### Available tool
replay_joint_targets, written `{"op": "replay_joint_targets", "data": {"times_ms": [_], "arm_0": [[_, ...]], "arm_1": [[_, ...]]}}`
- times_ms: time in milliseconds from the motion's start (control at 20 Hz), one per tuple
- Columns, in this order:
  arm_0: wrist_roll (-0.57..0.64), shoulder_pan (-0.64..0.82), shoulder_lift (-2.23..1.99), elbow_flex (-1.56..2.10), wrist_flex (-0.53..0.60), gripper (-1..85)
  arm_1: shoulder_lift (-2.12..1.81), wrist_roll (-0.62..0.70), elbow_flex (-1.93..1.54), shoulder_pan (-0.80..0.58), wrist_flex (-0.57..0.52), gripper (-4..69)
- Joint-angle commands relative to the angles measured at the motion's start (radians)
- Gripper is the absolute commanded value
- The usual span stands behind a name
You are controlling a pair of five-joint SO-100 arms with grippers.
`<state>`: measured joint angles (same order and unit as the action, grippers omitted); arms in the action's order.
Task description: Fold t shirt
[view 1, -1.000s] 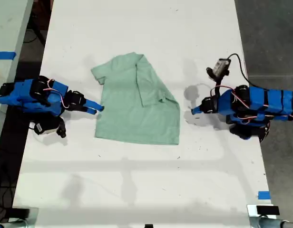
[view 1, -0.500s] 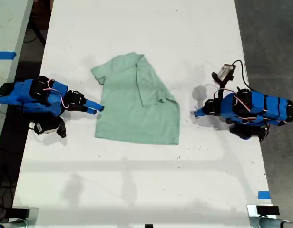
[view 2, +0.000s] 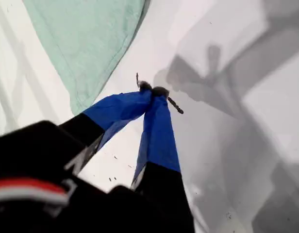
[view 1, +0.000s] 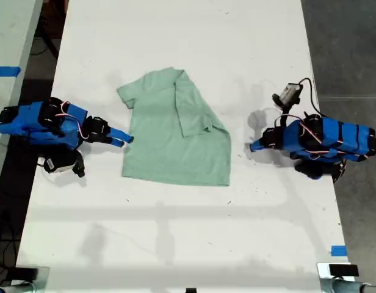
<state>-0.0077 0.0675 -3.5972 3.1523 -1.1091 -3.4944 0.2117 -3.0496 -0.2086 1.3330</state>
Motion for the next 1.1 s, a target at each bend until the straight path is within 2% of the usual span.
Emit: {"op": "replay_joint_targets", "data": {"times_ms": [0, 700, 1050], "arm_0": [[0.002, 0.006, -0.006, -0.014, -0.002, 20.0], [0.002, 0.006, -0.006, -0.014, -0.002, 20.0], [0.002, 0.005, -0.006, -0.014, -0.002, 20.0]], "arm_1": [[-0.011, -0.012, -0.046, -0.005, 0.003, 0.9], [-0.011, -0.034, -0.054, 0.0, 0.005, 0.9], [-0.011, -0.002, -0.054, -0.081, 0.006, 7.3]]}}
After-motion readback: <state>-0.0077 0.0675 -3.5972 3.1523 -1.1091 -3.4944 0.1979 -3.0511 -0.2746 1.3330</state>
